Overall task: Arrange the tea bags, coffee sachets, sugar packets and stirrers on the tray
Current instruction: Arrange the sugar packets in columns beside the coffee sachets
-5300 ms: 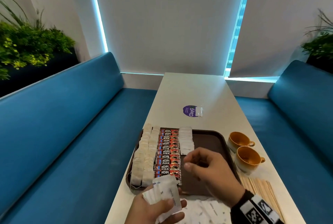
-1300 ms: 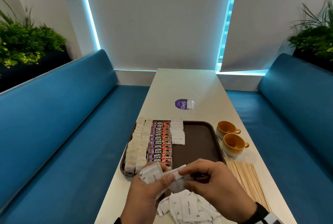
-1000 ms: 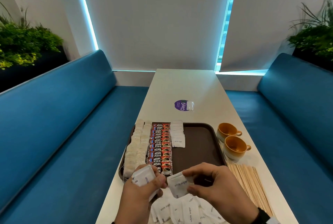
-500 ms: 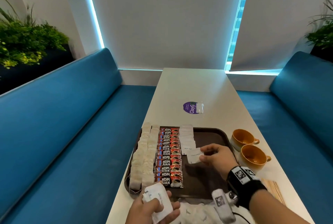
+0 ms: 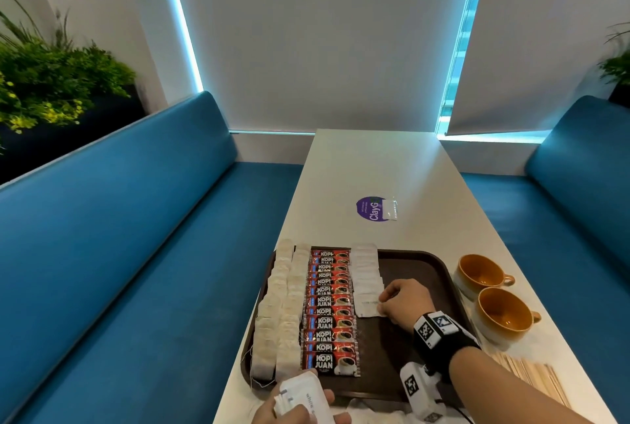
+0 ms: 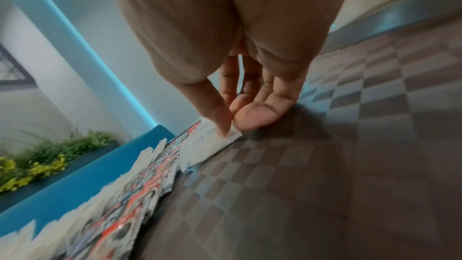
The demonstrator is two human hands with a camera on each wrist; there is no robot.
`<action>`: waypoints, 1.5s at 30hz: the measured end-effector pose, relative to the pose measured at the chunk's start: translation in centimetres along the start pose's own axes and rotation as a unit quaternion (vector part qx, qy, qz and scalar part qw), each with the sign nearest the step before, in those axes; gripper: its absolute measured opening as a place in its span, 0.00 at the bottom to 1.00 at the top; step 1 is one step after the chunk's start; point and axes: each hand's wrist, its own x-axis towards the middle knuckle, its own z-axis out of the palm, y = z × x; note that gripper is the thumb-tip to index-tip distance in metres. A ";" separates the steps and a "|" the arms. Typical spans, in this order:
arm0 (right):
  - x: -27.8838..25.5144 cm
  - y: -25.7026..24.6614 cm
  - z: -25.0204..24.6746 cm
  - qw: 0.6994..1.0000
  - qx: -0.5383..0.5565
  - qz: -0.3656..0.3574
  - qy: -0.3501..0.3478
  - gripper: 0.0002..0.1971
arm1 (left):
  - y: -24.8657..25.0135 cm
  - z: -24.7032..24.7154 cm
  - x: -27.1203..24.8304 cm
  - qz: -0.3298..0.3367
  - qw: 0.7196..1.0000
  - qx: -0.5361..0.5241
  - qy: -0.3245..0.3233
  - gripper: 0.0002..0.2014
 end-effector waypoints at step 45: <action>-26.6 0.0 -7.3 0.928 0.339 -0.101 -0.116 0.14 | -4.6 1.9 -17.0 0.254 0.924 0.242 -0.151 0.17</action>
